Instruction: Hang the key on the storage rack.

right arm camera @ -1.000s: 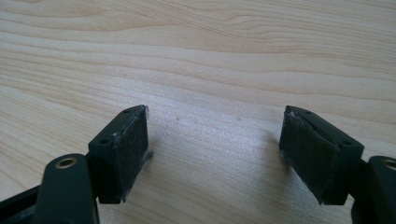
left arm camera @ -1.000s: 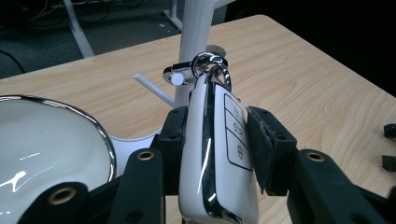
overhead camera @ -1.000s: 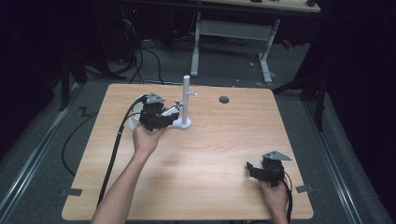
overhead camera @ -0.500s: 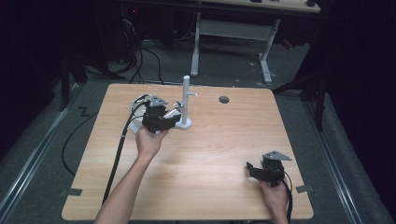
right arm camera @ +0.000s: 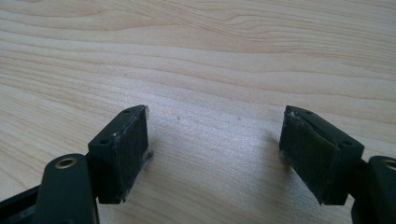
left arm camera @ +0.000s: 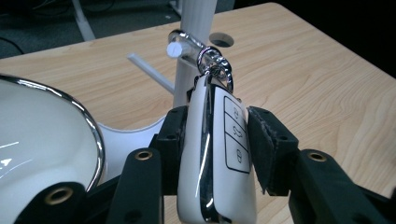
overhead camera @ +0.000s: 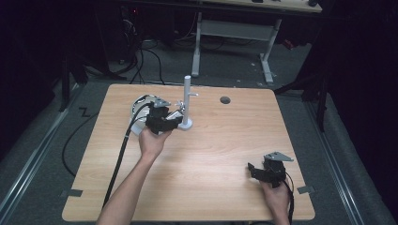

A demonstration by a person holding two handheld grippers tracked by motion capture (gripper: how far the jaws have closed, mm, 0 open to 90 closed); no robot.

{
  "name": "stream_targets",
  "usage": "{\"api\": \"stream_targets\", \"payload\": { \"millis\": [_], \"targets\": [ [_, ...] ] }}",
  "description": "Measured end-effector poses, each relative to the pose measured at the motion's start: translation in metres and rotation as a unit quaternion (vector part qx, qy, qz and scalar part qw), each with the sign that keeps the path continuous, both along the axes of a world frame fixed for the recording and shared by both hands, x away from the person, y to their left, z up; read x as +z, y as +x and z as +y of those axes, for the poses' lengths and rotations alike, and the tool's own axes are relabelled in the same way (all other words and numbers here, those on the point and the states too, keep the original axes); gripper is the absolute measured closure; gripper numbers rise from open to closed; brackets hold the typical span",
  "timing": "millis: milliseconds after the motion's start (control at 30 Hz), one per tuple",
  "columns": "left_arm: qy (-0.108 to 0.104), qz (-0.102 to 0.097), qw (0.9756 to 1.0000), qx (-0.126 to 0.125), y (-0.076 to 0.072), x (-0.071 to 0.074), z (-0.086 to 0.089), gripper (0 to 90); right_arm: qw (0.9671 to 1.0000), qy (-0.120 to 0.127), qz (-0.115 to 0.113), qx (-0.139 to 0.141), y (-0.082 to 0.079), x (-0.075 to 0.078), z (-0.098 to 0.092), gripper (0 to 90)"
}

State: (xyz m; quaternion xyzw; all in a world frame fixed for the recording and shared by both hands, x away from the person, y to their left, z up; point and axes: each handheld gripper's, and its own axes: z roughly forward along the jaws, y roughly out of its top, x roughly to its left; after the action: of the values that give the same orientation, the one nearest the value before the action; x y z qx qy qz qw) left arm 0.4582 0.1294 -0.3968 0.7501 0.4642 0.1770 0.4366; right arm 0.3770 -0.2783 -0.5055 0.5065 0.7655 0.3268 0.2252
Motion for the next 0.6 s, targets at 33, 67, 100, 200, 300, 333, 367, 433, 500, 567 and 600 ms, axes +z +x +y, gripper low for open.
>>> {"api": "stream_targets", "payload": {
  "millis": [33, 67, 100, 200, 300, 333, 367, 433, 500, 567, 600],
  "targets": [
    [-0.004, 0.002, 1.0, 0.001, 0.0, -0.002, 0.0, 60.4, 1.0, 0.0, 0.0, 0.0, 0.0, 0.0, 0.0, 23.8],
    [-0.004, 0.003, 1.0, 0.002, 0.001, -0.004, 0.0, 60.7, 1.0, 0.0, 0.0, 0.0, 0.0, 0.0, 0.0, 23.8],
    [-0.004, 0.004, 1.0, 0.002, 0.001, -0.006, 0.0, 60.8, 1.0, 0.0, 0.0, 0.0, 0.0, 0.0, 0.0, 23.7],
    [-0.003, 0.01, 0.9999, 0.002, 0.002, -0.012, -0.001, 62.4, 1.0, 0.0, 0.0, 0.0, 0.0, 0.0, 0.0, 23.8],
    [-0.009, 0.012, 0.9999, 0.006, 0.005, -0.015, 0.001, 65.9, 1.0, 0.0, 0.0, 0.0, 0.0, 0.0, 0.0, 23.8],
    [-0.01, 0.012, 0.9998, 0.008, 0.006, -0.016, 0.001, 66.4, 1.0, 0.0, 0.0, 0.0, 0.0, 0.0, 0.0, 23.7],
    [-0.009, 0.011, 0.9999, 0.009, 0.006, -0.016, 0.001, 66.7, 1.0, 0.0, 0.0, 0.0, 0.0, 0.0, 0.0, 23.7],
    [-0.01, 0.009, 0.9999, 0.009, 0.006, -0.016, 0.001, 67.3, 1.0, 0.0, 0.0, 0.0, 0.0, 0.0, 0.0, 23.7],
    [-0.008, 0.008, 0.9999, 0.01, 0.006, -0.016, 0.001, 67.6, 1.0, 0.0, 0.0, 0.0, 0.0, 0.0, 0.0, 23.7],
    [-0.006, 0.007, 0.9999, 0.011, 0.006, -0.016, 0.002, 67.7, 1.0, 0.0, 0.0, 0.0, 0.0, 0.0, 0.0, 23.7],
    [-0.006, 0.008, 0.9999, 0.012, 0.006, -0.016, 0.003, 67.7, 1.0, 0.0, 0.0, 0.0, 0.0, 0.0, 0.0, 23.7]
  ]
}}
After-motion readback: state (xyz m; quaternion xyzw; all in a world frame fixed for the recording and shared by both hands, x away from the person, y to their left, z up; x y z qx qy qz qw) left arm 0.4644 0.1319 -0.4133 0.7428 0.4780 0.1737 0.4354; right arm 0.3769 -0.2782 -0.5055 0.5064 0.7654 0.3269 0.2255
